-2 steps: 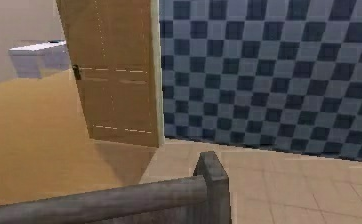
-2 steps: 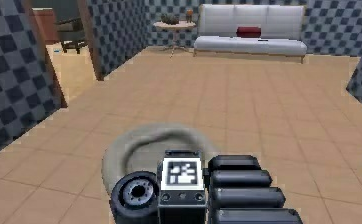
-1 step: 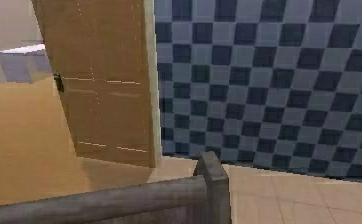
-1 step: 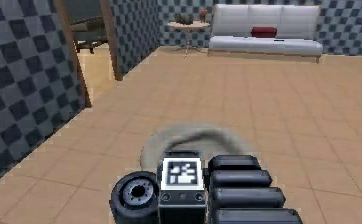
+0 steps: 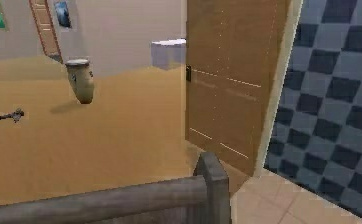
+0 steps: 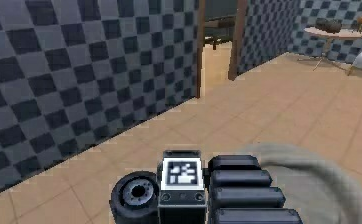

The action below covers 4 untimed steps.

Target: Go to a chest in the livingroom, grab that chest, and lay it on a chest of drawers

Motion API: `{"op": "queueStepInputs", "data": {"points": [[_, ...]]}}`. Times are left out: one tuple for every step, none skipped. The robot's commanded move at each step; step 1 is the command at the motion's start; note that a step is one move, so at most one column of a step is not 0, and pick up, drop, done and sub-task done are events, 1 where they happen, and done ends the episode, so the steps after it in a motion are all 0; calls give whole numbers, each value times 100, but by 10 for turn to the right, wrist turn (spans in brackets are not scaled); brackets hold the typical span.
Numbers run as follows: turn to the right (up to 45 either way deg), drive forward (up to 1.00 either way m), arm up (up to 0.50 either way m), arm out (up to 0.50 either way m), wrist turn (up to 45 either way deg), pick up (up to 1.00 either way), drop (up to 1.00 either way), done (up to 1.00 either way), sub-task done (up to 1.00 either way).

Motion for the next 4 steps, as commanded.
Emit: {"op": "queueStepInputs", "data": {"points": [[0, 45, 0, 0, 0, 0, 0, 0, 0], [-420, 0, 0, 0, 0, 0, 0, 0, 0], [0, 100, 0, 0, 0, 0, 0, 0, 0], [-60, 0, 0, 0, 0, 0, 0, 0, 0]]}}
